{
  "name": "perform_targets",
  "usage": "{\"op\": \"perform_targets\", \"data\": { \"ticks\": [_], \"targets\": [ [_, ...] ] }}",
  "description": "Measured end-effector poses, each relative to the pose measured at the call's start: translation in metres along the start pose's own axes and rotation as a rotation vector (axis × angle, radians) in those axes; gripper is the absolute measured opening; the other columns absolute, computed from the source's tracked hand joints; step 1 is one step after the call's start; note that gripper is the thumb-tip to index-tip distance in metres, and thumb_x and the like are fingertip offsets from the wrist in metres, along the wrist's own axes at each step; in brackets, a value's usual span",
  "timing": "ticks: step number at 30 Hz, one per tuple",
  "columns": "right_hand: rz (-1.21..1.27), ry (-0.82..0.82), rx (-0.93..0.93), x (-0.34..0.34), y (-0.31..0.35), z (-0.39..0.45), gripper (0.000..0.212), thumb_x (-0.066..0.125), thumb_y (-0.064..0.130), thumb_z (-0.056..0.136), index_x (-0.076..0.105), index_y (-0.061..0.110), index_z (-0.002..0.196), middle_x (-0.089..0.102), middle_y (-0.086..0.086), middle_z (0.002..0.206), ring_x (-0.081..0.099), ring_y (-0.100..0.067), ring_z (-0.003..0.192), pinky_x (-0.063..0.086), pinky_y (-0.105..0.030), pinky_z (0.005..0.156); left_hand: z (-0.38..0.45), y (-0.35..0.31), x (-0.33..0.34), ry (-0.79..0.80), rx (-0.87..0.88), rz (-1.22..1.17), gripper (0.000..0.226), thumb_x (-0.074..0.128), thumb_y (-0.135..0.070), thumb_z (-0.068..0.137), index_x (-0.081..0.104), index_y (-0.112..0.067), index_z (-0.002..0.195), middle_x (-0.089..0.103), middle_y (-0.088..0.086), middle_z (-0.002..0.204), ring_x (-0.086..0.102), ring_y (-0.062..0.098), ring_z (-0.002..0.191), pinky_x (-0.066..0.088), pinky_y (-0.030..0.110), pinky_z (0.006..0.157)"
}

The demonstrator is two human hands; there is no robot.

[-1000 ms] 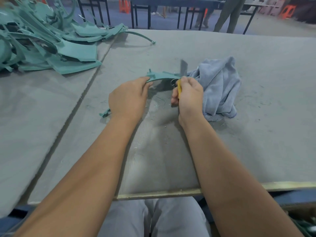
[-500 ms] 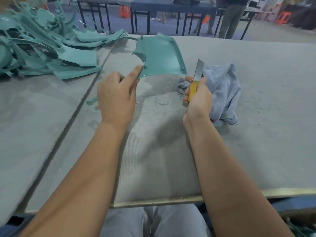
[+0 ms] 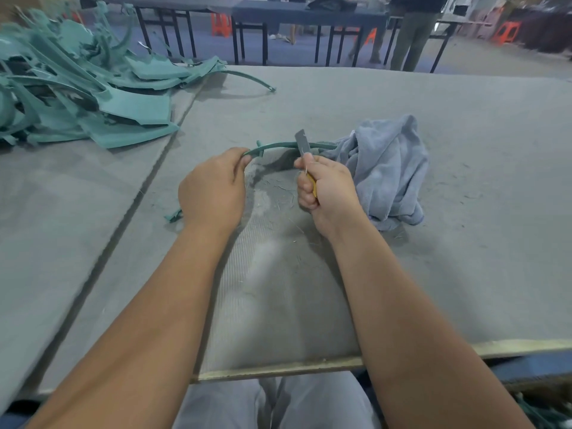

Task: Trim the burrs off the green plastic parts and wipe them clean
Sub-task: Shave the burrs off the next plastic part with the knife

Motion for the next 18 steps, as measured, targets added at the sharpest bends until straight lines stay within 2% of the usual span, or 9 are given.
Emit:
{"op": "perform_targets", "data": {
  "ticks": [5,8,12,18],
  "targets": [
    [0.323,-0.083,0.035,-0.017,-0.001,0.005,0.032,0.034,0.016,0.106,0.046,0.011,0.077,0.034,0.008,0.038,0.023,-0.003,0.028,0.018,-0.016,0.03,0.002,0.005,0.002,0.018,-0.065,-0.032,0.032,0.042,-0.04,0.102,0.067,-0.022,0.098,0.049,-0.003,0.063,0.045,0.025,0.063,0.022,0.031,0.049],
    [0.307,-0.067,0.043,-0.016,-0.002,0.006,0.031,0.034,0.016,0.106,0.046,0.011,0.078,0.034,0.008,0.038,0.024,-0.004,0.028,0.018,-0.017,0.03,0.001,0.003,0.002,0.021,-0.043,-0.041,0.03,0.042,-0.039,0.102,0.068,-0.024,0.099,0.05,-0.004,0.063,0.046,0.024,0.063,0.022,0.03,0.047],
    [0.16,0.026,0.07,-0.008,-0.004,0.003,0.027,0.037,0.014,0.104,0.048,0.009,0.08,0.034,0.007,0.04,0.024,-0.005,0.03,0.018,-0.016,0.032,0.0,0.003,0.003,0.036,-0.024,-0.049,0.029,0.042,-0.04,0.101,0.068,-0.028,0.104,0.054,-0.003,0.065,0.05,0.026,0.066,0.031,0.031,0.053],
    [0.378,-0.075,0.088,-0.016,-0.007,0.007,0.034,0.034,0.018,0.106,0.046,0.012,0.076,0.033,0.009,0.037,0.024,-0.004,0.027,0.018,-0.017,0.029,0.0,0.003,0.002,0.036,-0.043,-0.096,0.028,0.044,-0.04,0.1,0.069,-0.031,0.109,0.061,0.001,0.07,0.057,0.029,0.073,0.045,0.037,0.059]
  ]
}}
Point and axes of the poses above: each hand's wrist, its own z-axis towards the middle knuckle, its own x-axis out of the palm, y = z × x, the point moved 8 cm from there along z, towards the middle knuckle
